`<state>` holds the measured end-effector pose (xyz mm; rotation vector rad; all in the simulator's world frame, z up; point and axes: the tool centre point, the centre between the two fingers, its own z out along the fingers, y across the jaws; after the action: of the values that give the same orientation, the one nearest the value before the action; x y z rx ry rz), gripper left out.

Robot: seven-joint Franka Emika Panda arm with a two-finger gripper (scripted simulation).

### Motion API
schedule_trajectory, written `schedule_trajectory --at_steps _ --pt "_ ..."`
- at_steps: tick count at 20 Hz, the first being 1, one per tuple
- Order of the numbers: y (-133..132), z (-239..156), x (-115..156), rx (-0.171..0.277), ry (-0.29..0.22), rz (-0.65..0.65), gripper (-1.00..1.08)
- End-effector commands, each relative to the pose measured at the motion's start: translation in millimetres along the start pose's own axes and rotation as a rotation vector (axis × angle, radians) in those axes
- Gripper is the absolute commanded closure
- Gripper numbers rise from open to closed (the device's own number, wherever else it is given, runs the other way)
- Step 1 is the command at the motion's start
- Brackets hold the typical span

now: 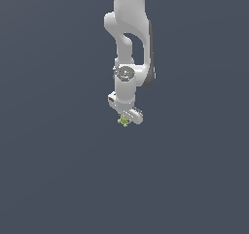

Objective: Pick up the object and move it to a goal position.

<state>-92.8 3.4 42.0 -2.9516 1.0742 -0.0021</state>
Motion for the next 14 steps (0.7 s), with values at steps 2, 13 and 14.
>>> schedule_trajectory --at_steps 2,13,14 --pt "0.5 0.9 -0.2 -0.001 -0.001 0.000 1.08" --pt "-19.0 -11.7 5.3 -0.001 0.000 0.000 1.08" --pt "-23.4 -14.3 6.5 -0.001 0.000 0.000 1.08"
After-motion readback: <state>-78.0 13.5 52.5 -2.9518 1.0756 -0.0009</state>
